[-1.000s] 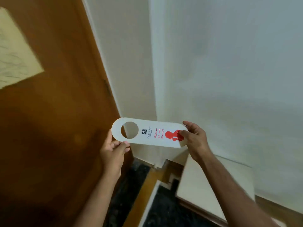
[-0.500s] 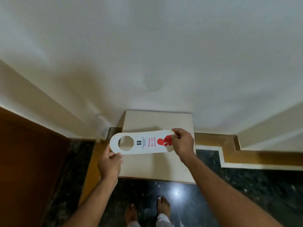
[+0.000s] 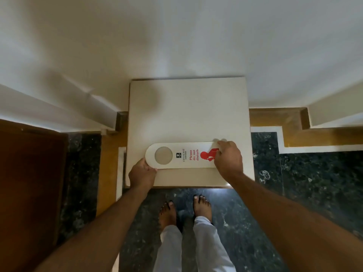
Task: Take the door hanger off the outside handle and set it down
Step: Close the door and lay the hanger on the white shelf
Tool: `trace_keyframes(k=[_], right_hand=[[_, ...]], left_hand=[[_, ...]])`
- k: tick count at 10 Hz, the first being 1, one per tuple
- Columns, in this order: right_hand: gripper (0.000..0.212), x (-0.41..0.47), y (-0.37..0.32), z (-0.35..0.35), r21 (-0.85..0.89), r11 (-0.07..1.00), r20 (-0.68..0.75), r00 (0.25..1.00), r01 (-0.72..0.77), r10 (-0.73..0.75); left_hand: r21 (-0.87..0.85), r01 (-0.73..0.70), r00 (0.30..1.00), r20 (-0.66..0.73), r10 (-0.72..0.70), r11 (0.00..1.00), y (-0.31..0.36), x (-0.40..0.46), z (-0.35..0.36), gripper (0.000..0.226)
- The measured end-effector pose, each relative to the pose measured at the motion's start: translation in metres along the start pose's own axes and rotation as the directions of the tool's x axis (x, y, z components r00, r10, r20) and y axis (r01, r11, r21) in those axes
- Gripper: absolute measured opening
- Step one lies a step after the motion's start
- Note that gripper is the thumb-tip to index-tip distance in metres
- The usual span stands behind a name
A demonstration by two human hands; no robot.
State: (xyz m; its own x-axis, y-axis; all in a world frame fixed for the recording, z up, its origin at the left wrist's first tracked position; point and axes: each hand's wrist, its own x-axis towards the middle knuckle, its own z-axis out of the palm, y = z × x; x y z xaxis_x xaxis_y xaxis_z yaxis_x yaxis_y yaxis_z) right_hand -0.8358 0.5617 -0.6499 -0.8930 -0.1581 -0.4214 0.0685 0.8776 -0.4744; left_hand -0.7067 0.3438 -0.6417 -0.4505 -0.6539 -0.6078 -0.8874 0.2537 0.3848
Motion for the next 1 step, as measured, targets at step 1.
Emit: trace_keyframes(k=[1], right_hand=[[0.039, -0.0037, -0.0039, -0.0023, -0.08, 0.997, -0.074, 0.997, -0.003, -0.003]], left_hand=[[0.197, -0.018, 1.0, -0.014, 0.021, 0.98, 0.0134, -0.0015, -0.0101, 0.029]])
